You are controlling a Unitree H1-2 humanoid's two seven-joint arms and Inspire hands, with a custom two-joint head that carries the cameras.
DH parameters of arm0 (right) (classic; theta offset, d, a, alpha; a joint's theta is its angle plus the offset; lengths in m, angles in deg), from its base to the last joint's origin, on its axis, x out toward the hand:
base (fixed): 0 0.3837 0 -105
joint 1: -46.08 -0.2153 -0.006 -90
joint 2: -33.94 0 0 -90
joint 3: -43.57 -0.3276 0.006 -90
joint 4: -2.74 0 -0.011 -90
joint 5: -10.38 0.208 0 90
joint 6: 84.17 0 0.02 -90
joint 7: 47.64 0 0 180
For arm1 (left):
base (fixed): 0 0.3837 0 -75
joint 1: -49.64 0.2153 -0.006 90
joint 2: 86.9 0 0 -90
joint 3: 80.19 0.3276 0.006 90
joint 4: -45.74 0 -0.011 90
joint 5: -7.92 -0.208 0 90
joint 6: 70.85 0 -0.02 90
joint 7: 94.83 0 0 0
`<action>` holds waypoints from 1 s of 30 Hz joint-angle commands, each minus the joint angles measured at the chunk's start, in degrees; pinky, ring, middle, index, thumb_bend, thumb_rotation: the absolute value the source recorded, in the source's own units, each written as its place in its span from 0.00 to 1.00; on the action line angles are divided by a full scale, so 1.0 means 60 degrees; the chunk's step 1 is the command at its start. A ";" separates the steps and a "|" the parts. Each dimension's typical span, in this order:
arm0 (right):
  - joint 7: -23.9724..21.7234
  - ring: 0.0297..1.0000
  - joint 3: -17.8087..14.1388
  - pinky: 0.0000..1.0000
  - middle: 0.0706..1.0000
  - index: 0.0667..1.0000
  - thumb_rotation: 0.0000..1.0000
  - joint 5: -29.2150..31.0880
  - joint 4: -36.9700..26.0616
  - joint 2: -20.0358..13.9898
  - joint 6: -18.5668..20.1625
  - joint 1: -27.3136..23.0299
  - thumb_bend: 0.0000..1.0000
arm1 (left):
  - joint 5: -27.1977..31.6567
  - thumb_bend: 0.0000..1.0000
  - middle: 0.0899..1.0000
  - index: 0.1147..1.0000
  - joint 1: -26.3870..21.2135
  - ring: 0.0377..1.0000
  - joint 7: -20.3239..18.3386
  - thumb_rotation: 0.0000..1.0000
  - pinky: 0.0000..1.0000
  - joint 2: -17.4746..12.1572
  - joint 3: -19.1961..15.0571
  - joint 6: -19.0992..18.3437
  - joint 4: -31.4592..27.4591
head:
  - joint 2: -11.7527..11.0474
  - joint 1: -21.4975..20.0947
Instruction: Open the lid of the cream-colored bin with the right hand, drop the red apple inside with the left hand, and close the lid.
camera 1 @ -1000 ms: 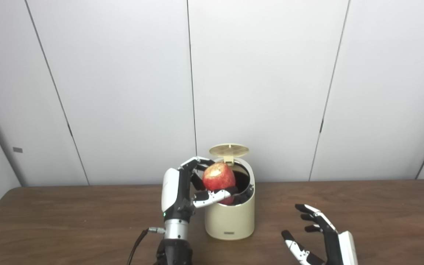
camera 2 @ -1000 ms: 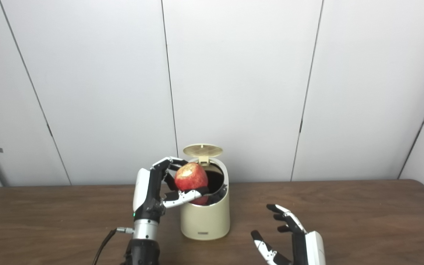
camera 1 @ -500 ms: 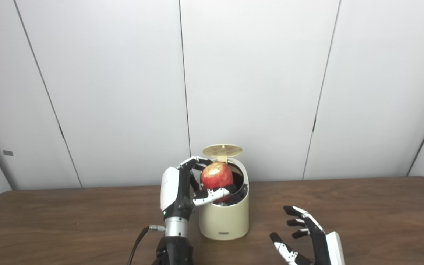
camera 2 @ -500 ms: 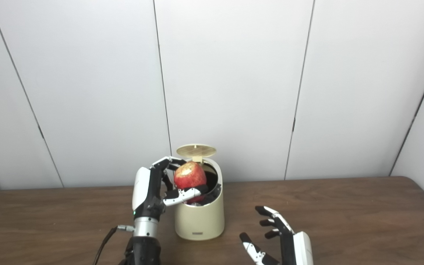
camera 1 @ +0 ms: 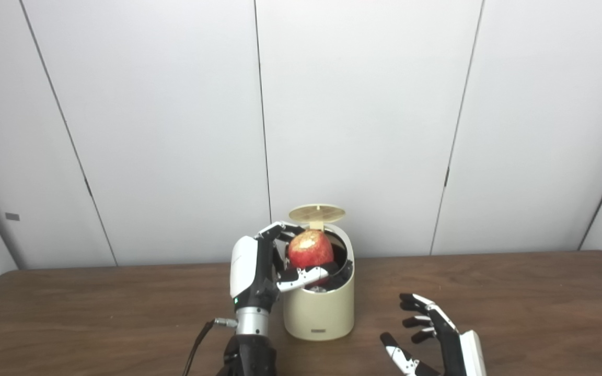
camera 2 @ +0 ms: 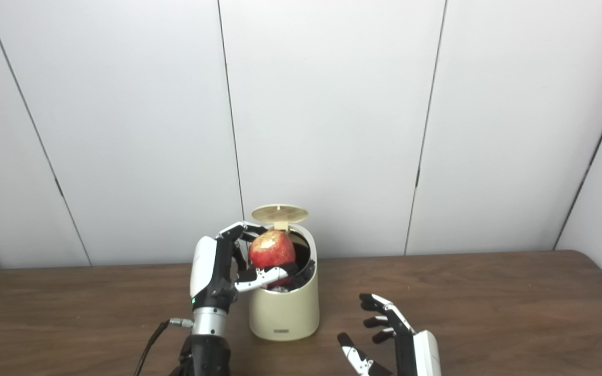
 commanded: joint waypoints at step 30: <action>0.0105 0.63 0.0205 0.49 0.71 0.70 0.27 0.0093 0.0086 0.0351 -0.0029 0.0318 0.29 | -0.0224 1.00 0.66 0.66 -0.0151 0.63 -0.0975 0.53 0.54 -0.0002 0.0538 -0.0808 -0.1056 | 0.0008 0.0067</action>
